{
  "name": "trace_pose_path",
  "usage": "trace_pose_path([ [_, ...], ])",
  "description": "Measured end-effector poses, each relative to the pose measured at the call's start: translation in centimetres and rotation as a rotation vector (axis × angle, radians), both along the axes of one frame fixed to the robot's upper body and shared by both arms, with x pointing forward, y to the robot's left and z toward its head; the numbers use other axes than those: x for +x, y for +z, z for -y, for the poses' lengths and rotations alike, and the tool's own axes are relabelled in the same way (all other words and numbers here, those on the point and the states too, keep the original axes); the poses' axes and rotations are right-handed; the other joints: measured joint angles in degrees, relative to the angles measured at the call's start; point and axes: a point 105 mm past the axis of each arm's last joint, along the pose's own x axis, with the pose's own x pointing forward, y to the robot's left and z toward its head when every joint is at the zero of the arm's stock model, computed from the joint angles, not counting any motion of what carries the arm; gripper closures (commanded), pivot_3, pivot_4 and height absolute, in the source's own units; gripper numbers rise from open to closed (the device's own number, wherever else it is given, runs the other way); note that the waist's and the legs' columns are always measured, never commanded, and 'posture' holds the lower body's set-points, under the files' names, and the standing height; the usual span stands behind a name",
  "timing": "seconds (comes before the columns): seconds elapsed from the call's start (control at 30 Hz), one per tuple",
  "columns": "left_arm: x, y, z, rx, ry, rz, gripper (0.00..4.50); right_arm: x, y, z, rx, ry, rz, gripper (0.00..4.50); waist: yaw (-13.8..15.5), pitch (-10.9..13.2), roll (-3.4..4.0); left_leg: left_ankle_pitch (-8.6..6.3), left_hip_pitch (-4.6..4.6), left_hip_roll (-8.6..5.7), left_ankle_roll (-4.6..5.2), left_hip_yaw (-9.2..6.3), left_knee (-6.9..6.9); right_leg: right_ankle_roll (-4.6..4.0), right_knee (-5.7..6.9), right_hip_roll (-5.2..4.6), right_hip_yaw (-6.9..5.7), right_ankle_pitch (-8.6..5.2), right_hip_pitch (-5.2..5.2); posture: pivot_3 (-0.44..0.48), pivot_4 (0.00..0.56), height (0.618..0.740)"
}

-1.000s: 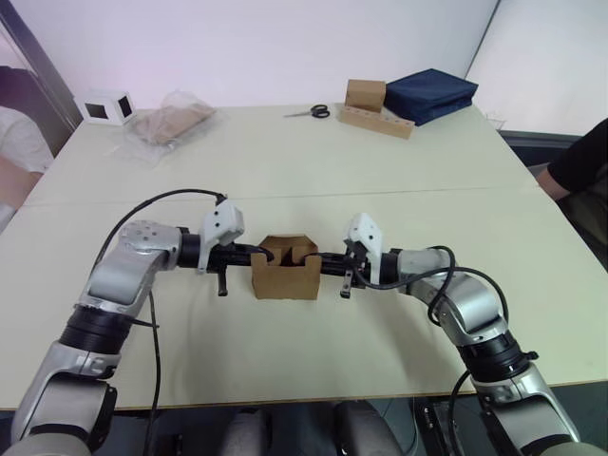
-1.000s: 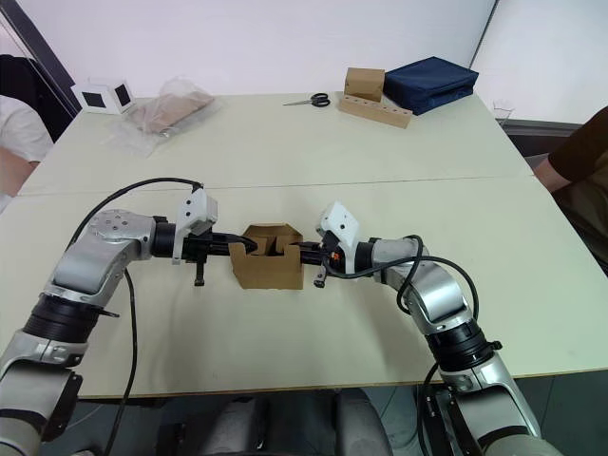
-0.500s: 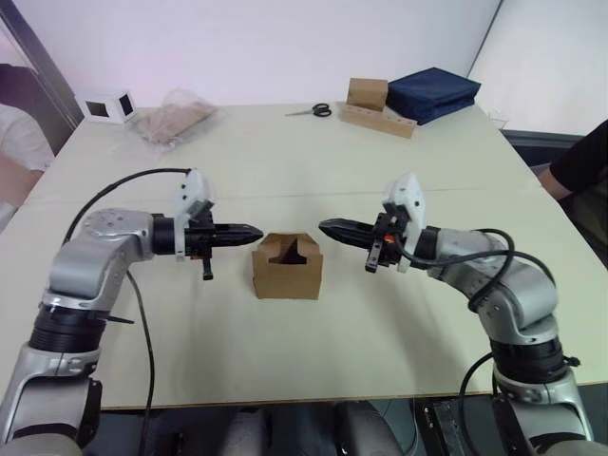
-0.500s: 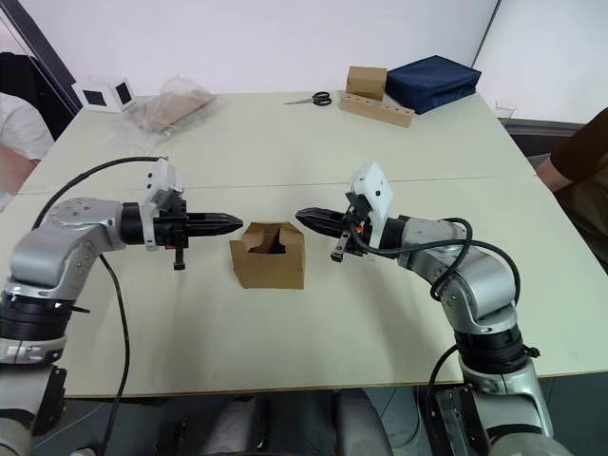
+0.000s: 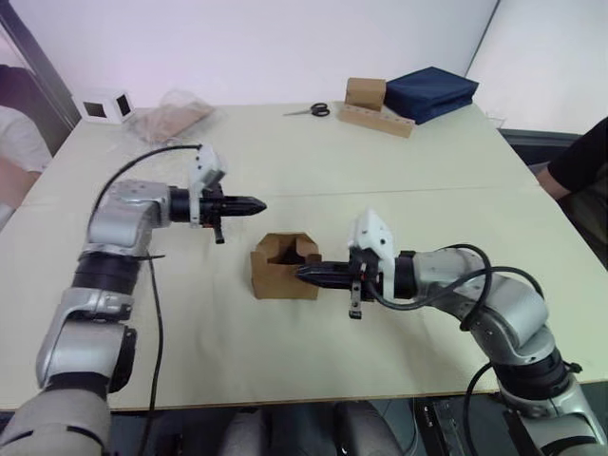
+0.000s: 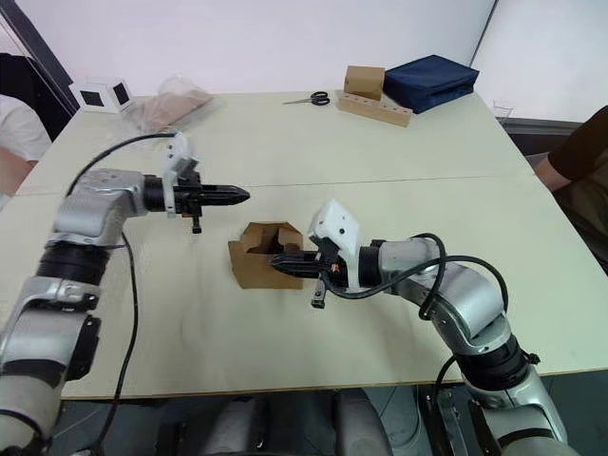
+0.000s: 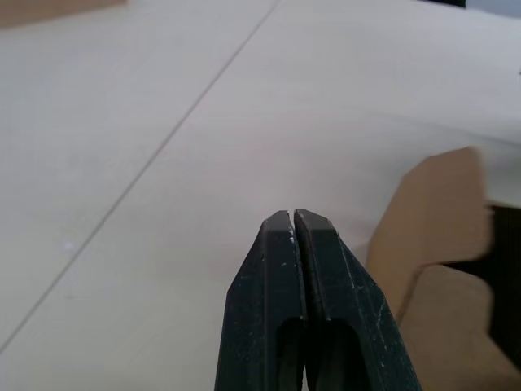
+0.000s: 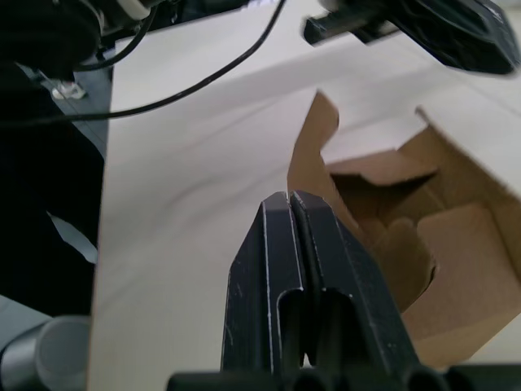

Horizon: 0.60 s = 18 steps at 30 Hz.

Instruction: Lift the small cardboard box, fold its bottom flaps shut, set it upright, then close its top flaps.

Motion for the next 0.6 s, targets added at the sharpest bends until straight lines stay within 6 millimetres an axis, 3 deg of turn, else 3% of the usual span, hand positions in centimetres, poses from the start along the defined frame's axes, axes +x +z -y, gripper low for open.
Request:
trace_pose_path([
  [0.3,0.7,-2.9,2.9,-0.005,-0.076,-0.031,4.47,1.4,-0.4,-1.1,0.015,-0.028,0.018,4.5,0.0,0.0,-0.01,0.0,-0.03,0.0,0.0,0.0,0.0,0.0,0.0,-0.01,0.0,0.0,-0.03,0.0,0.15,0.74],
  [0.6,-0.1,-3.6,3.9,-0.008,-0.157,-0.031,4.47,1.8,-1.3,-1.7,0.003,-0.033,0.001,4.5,0.0,0.0,-0.02,0.0,-0.03,0.0,0.0,-0.01,0.0,0.0,0.01,-0.02,0.0,0.0,-0.02,0.0,0.15,0.74],
])
